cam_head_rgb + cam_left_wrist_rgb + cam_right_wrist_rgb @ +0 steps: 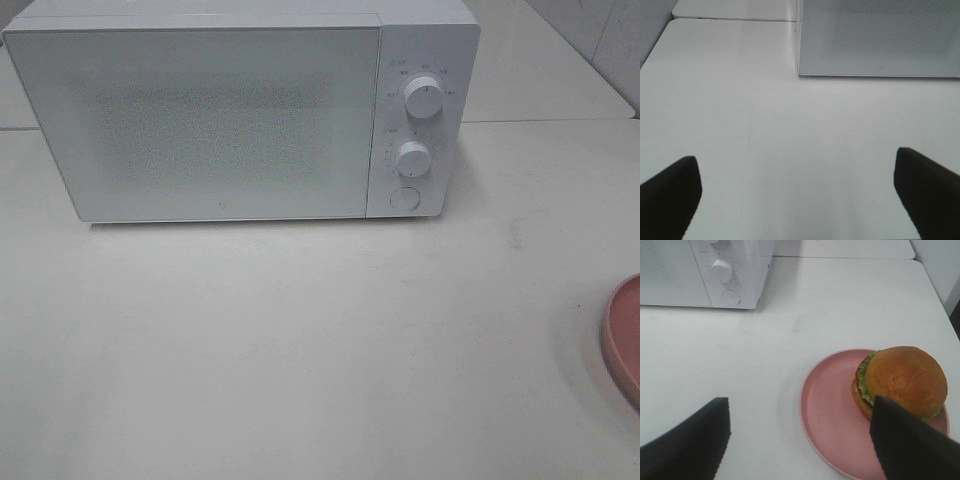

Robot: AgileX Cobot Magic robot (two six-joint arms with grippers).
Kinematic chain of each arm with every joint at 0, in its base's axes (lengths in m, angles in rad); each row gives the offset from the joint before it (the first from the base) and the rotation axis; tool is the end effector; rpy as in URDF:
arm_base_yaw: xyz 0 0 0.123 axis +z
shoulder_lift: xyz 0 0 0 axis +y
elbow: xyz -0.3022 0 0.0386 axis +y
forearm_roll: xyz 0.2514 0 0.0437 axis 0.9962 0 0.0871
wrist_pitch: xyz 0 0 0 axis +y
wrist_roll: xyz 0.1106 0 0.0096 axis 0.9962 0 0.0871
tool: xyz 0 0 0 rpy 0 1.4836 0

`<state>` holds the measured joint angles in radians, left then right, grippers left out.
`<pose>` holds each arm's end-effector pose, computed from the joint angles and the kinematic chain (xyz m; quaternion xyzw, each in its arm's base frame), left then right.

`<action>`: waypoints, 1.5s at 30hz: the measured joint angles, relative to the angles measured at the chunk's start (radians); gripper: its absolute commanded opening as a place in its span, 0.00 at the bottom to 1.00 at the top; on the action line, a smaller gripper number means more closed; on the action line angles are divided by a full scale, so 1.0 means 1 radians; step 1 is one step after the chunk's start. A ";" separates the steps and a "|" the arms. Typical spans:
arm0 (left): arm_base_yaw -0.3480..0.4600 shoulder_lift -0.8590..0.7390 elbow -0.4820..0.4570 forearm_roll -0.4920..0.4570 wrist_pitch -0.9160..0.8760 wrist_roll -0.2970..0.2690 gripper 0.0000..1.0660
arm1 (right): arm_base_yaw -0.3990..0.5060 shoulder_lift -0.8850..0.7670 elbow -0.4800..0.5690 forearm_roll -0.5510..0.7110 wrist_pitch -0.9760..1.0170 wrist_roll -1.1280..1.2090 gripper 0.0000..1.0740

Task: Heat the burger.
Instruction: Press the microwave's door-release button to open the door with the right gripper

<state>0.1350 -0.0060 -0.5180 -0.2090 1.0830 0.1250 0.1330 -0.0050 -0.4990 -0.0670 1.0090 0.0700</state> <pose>-0.0062 -0.0214 0.2746 0.0022 0.8482 -0.0359 0.5285 -0.0012 -0.0065 0.2748 -0.0259 0.8375 0.0219 0.5454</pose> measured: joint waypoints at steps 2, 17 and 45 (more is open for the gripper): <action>0.000 0.000 0.000 0.000 0.000 0.000 0.92 | 0.000 0.000 0.000 0.000 0.000 0.000 0.71; 0.000 0.000 0.000 0.000 0.000 0.000 0.92 | 0.000 0.000 0.000 0.000 -0.003 0.000 0.71; 0.000 0.000 0.000 0.000 0.000 0.000 0.92 | 0.000 0.409 -0.035 0.000 -0.299 0.000 0.71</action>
<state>0.1350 -0.0060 -0.5180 -0.2090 1.0830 0.1250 0.1330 0.4040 -0.5340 -0.0670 0.7100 0.0700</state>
